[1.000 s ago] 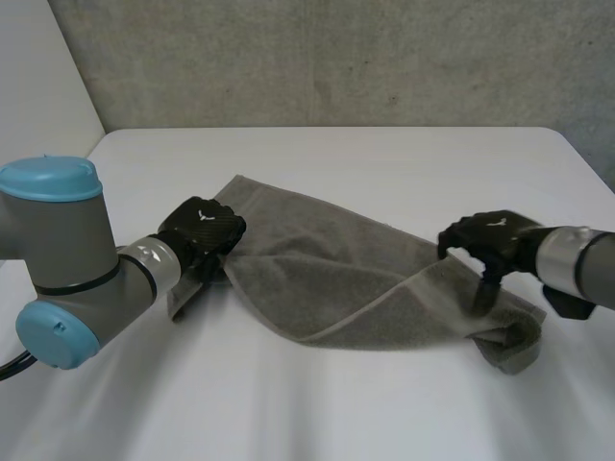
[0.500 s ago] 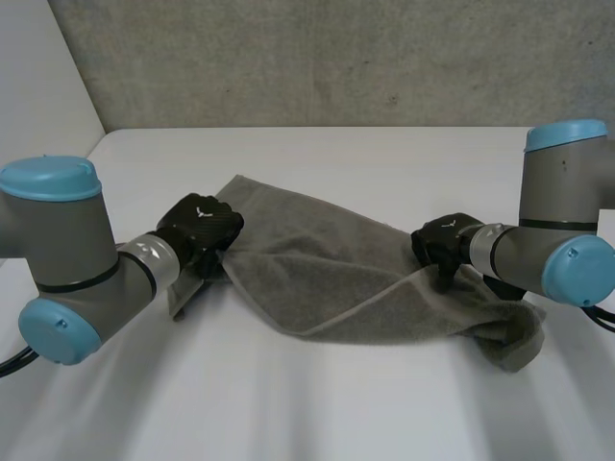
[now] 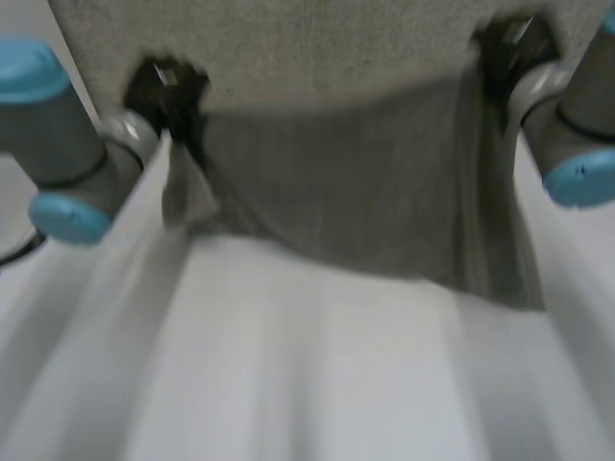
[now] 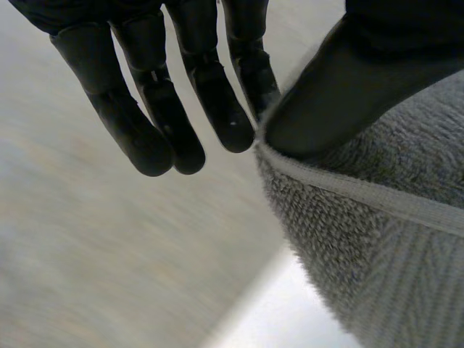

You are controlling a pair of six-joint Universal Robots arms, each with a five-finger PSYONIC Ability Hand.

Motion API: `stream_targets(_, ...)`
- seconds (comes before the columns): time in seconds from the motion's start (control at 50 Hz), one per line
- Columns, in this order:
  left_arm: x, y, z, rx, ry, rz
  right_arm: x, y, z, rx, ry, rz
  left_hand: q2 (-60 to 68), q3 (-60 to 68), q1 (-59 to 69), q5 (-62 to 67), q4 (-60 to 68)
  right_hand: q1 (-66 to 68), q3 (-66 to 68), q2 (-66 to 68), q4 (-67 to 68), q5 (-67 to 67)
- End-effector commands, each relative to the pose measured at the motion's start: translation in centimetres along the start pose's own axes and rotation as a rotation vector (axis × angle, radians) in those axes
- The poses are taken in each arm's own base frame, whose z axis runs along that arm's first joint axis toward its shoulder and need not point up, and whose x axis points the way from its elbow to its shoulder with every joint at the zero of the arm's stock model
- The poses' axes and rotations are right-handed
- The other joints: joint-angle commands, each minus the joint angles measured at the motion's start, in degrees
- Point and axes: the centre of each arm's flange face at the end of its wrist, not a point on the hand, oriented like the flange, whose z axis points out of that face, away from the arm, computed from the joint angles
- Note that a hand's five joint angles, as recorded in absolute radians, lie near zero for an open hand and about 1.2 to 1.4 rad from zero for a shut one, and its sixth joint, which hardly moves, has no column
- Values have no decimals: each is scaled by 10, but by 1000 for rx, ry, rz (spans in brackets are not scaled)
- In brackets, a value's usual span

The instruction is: Fold the towel.

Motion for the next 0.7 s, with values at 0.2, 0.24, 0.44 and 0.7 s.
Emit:
stream_targets(0.2, -61, -110, 19, 356, -63, -210, 24, -76, -32, 203, -39, 41, -55, -87, -33, -150, -73, 32, 32, 57, 34, 39)
stream_targets(0.24, -47, -95, 19, 285, 11, -211, 15, -64, -38, 140, -95, 41, -55, -87, -33, -150, -73, 32, 32, 57, 34, 39)
stream_targets(0.44, 31, 46, -27, -265, 317, -91, -31, 34, -85, -231, -319, -49, -55, -87, -33, -150, -73, 32, 32, 57, 34, 39)
stream_targets(0.7, 61, 105, -114, -520, 478, 23, -54, 94, -151, -476, -445, -64, -55, -87, -33, -150, -73, 32, 32, 57, 34, 39)
